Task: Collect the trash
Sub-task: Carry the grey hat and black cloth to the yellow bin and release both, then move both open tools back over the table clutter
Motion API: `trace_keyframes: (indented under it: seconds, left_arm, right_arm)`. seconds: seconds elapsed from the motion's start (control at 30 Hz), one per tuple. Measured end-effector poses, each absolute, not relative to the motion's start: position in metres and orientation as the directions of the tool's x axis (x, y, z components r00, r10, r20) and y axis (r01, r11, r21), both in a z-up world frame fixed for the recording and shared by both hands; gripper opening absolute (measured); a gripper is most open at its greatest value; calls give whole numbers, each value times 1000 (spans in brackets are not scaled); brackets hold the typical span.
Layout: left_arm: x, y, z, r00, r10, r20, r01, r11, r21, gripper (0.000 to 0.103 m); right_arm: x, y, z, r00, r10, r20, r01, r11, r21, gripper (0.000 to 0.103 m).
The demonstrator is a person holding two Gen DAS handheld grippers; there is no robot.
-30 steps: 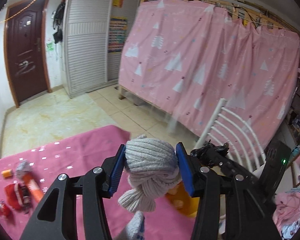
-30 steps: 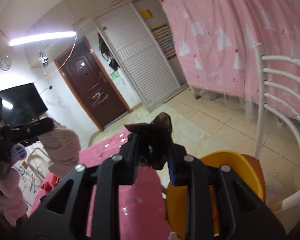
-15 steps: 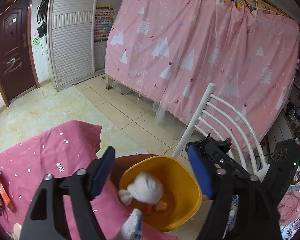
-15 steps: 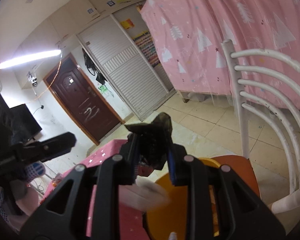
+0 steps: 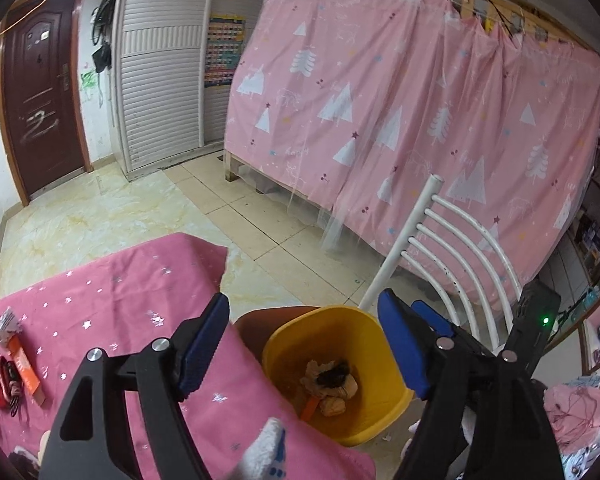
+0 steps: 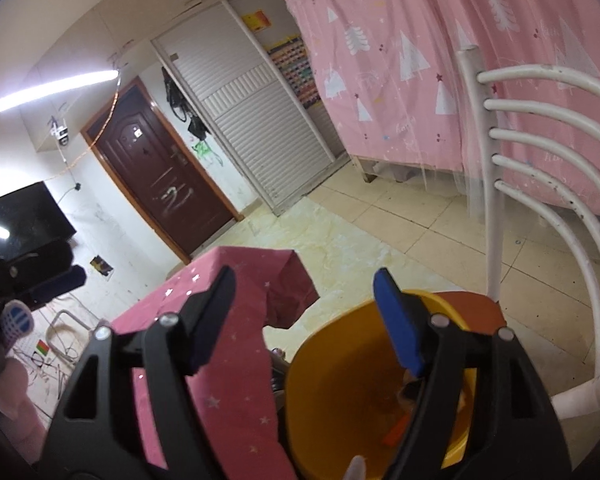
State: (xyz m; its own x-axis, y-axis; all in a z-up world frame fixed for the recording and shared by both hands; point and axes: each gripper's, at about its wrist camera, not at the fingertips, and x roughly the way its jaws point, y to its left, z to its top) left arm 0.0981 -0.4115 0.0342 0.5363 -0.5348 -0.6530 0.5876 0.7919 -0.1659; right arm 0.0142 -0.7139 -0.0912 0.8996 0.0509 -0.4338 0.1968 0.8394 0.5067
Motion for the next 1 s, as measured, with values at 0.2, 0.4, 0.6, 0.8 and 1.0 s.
trace_keyframes:
  seconds: [0.2,0.4,0.6,0.8,1.0]
  left_arm:
    - [98,-369,47,568,-532,-628,553,812,-187,69]
    - [96,-315,50,614,-504,-607,500,844,-195,70]
    - [103,-258,51,652,-459,-603,428,880,-208,70]
    - [110,-205,54,690,-421,-588,363,905,-223,70]
    - [122,-151,51,721,-347,-600,288,937,-196,72]
  right_arm:
    - [21,-682,-83,894,92,-438,146,865,480,69]
    - [33,-635,-72,883,152,-445,68,895,441,71]
    - [51,-590,-62,862,205,-463,-1,915,404,71]
    - [64,-544,-55,838,249,-486,-62,928,368,73]
    - [73,-499,-51,804,316,-503,-142,925,353,75]
